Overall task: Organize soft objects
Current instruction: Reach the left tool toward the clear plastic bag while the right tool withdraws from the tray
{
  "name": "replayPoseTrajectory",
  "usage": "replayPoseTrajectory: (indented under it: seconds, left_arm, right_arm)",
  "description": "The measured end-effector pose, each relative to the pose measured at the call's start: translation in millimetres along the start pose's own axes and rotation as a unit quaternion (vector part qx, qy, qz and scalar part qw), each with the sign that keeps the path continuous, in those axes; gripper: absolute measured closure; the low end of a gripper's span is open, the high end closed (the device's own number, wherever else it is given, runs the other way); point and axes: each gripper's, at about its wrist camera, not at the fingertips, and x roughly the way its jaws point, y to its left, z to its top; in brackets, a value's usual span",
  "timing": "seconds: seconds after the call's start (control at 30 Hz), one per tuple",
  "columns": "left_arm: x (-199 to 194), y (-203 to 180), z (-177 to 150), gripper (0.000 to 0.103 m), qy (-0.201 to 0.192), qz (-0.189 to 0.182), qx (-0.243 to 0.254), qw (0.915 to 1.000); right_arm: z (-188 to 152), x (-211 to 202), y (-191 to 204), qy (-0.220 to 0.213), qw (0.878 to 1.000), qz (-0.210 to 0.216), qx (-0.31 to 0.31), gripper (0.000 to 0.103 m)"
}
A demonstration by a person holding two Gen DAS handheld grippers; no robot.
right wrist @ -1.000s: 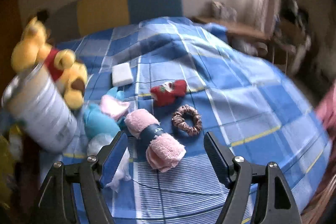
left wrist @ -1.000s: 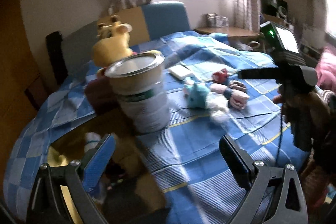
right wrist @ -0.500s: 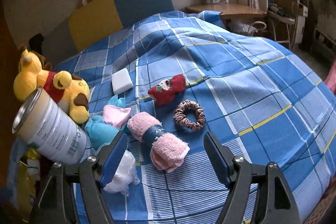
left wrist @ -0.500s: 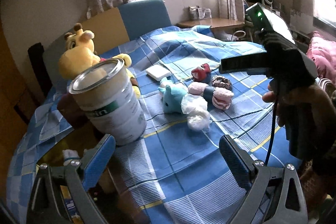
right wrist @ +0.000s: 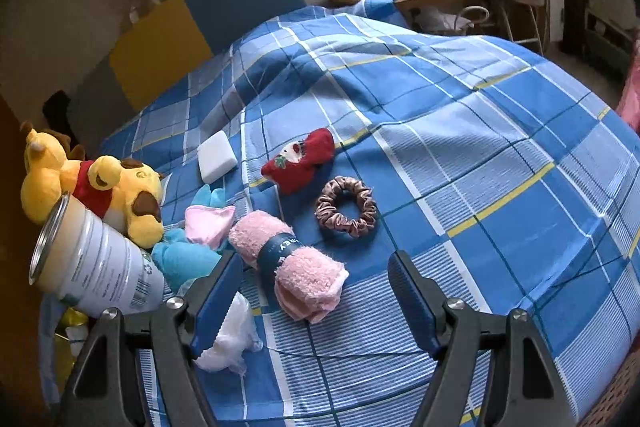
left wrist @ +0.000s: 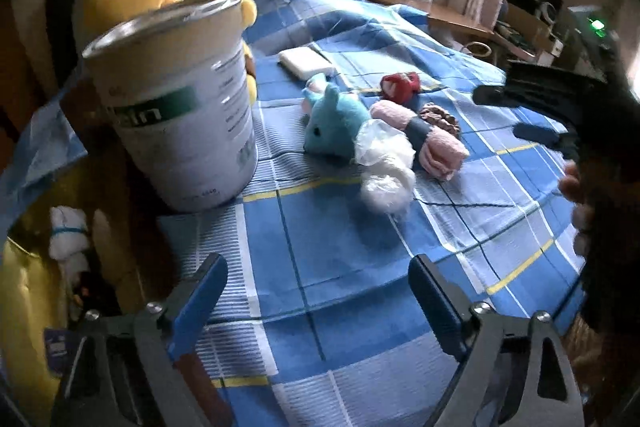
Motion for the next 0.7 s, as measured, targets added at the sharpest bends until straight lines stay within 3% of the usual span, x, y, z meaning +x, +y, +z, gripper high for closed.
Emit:
replayPoseTrajectory:
  seconds: [0.3,0.47,0.7]
  left_arm:
    - [27,-16,37,0.012,0.000,-0.029,-0.021,0.9994]
    - [56,-25,53,0.012,0.015,-0.029,-0.032,0.9990]
    - [99,-46,64,0.014,0.035,-0.009,-0.002,0.9993]
  right_arm:
    - [1,2,-6,0.011,1.000,0.009,0.019,0.027]
    - [2,3,-12,0.017,0.999,0.014,0.035,0.027]
    - [2,4,-14,0.020,0.999,0.020,0.042,0.026]
